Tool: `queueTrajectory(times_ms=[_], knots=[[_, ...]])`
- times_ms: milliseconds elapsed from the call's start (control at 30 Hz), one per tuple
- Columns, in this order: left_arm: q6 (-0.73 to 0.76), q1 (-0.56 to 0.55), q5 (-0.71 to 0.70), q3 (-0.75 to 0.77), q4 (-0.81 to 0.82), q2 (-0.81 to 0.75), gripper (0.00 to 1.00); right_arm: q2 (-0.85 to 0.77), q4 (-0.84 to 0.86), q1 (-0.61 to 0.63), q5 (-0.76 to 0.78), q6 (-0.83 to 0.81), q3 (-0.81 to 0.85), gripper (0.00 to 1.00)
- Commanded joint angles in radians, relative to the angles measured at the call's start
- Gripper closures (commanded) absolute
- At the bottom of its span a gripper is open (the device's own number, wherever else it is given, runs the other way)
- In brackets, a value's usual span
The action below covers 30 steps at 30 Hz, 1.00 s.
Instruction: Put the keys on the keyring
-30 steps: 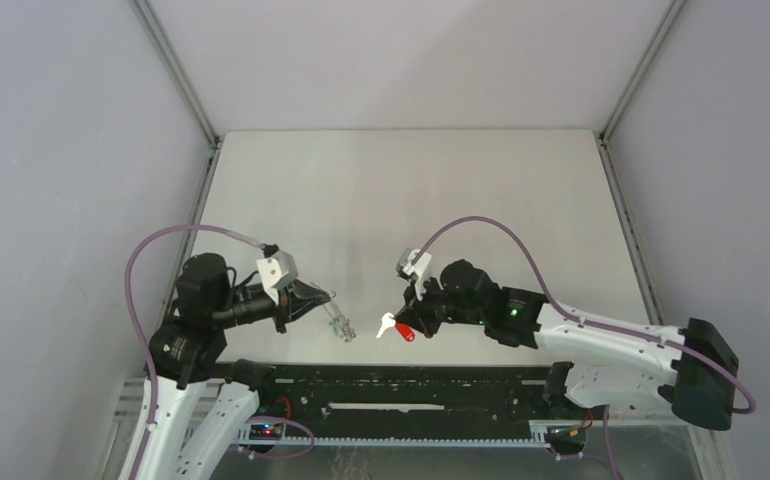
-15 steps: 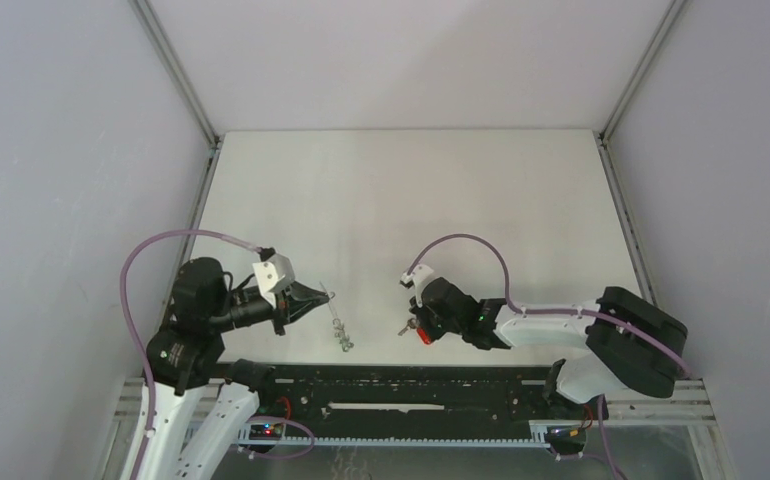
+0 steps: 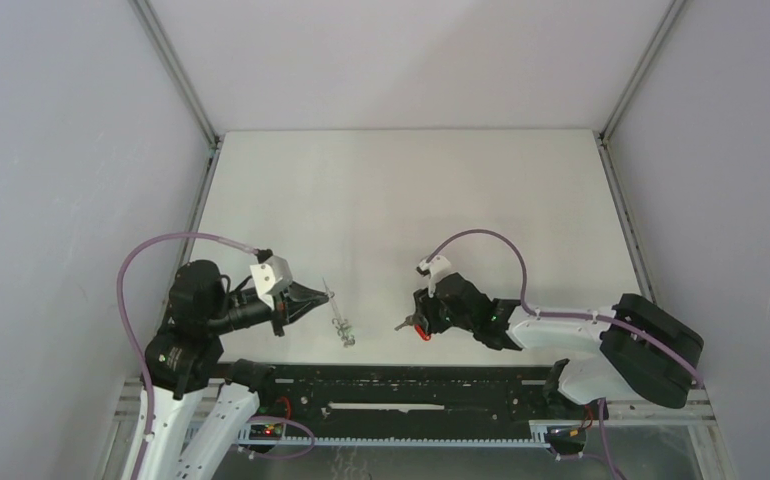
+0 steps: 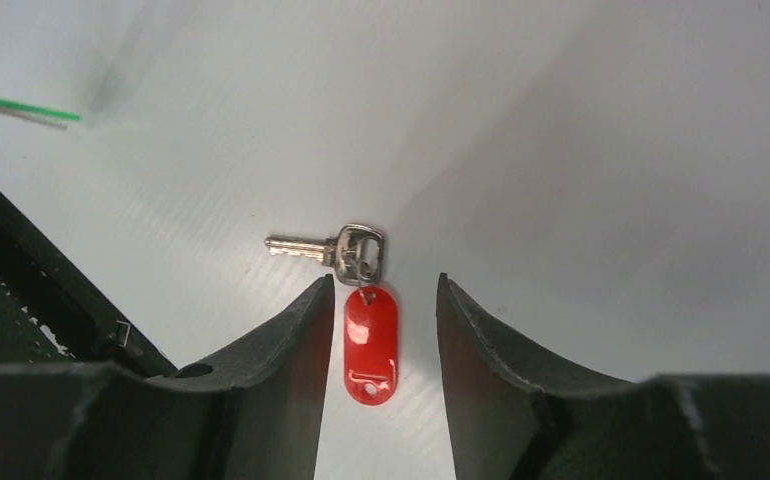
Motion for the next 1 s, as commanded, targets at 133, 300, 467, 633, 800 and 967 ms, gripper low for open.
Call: queueTrajectory(times_ms=[133,300,467,633,800,967], knots=[[-0.021,-0.003,-0.002,-0.019,0.044,-0.011,1.0,0.012,0.06,-0.023,-0.078,0.067,-0.031,0.56],[-0.023,-0.003,-0.007,-0.015,0.044,-0.01,1.0,0.049,0.101,-0.041,-0.089,0.064,-0.031,0.67],[-0.023,-0.003,-0.008,-0.017,0.044,-0.008,1.0,0.064,0.12,-0.058,-0.125,0.06,-0.028,0.71],[-0.023,-0.003,-0.013,-0.018,0.044,-0.007,1.0,0.073,0.119,-0.061,-0.126,0.057,-0.027,0.74],[-0.026,-0.002,-0.015,-0.022,0.044,-0.01,1.0,0.079,0.132,-0.059,-0.126,0.06,-0.027,0.8],[-0.026,-0.002,-0.016,-0.023,0.043,-0.012,1.0,0.083,0.134,-0.059,-0.125,0.062,-0.026,0.84]])
